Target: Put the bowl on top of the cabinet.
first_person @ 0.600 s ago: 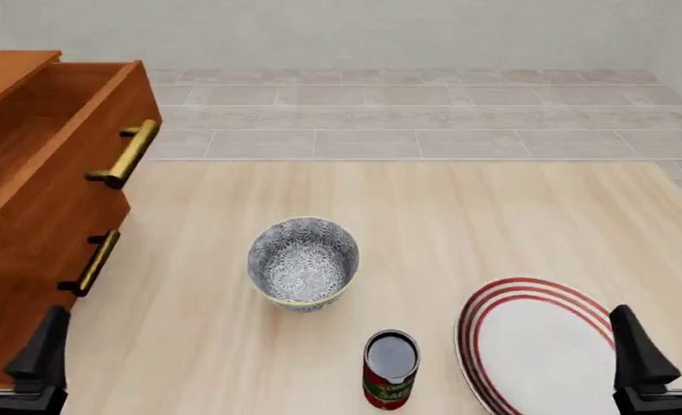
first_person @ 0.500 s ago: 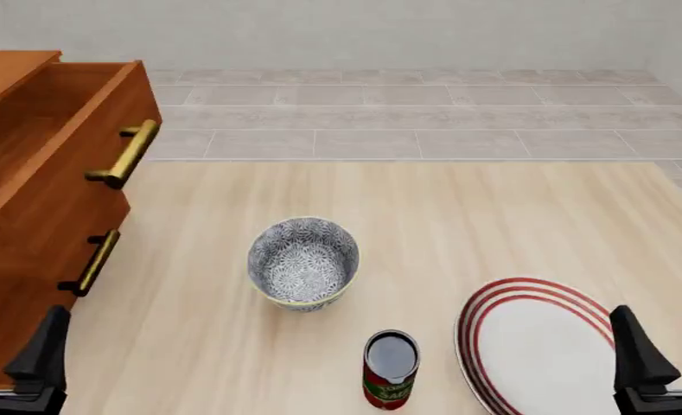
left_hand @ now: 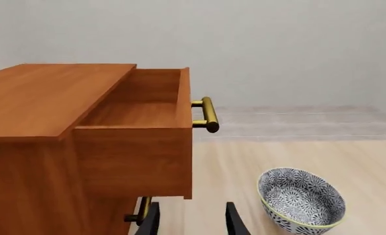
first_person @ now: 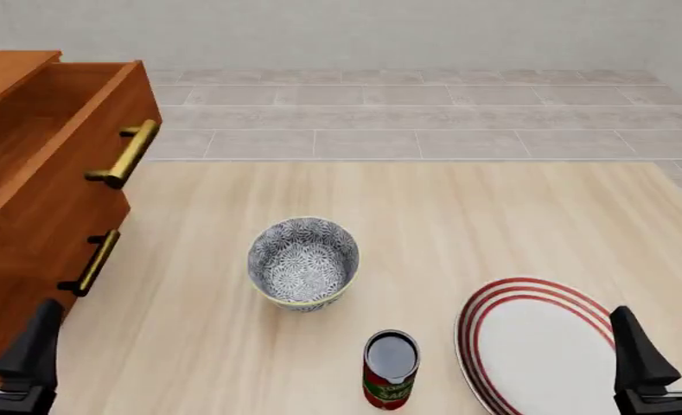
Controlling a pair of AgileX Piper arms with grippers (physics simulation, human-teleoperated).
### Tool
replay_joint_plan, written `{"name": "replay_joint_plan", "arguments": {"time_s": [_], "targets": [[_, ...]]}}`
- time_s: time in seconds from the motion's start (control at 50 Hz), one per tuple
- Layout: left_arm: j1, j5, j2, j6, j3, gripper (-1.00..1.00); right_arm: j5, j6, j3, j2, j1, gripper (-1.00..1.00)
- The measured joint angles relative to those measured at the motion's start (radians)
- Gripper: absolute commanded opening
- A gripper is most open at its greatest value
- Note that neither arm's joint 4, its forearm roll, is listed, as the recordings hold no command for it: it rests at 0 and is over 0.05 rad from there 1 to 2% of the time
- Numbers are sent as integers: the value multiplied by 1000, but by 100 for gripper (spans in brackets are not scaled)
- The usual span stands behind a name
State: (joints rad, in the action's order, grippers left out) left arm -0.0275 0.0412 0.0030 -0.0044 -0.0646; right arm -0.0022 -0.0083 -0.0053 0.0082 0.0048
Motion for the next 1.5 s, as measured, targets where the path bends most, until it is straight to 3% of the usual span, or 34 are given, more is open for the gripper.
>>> {"name": "replay_joint_plan", "arguments": {"time_s": [0.24, 0.46, 0.78, 1.14, 1.5], "targets": [[-87, 135, 6, -32, -167, 100, -3, 0, -3, 4, -1, 100], [-207, 222, 108, -45, -366, 100, 3, 2, -9, -1, -3, 100], [-407, 233, 288, -15, -616, 100, 5, 7, -14, -6, -8, 100], [-650, 121, 587, -78, -740, 100, 2, 10, -16, -7, -16, 100], [-722, 8, 870, -145, -783, 100, -4, 6, -13, -8, -19, 100]]}}
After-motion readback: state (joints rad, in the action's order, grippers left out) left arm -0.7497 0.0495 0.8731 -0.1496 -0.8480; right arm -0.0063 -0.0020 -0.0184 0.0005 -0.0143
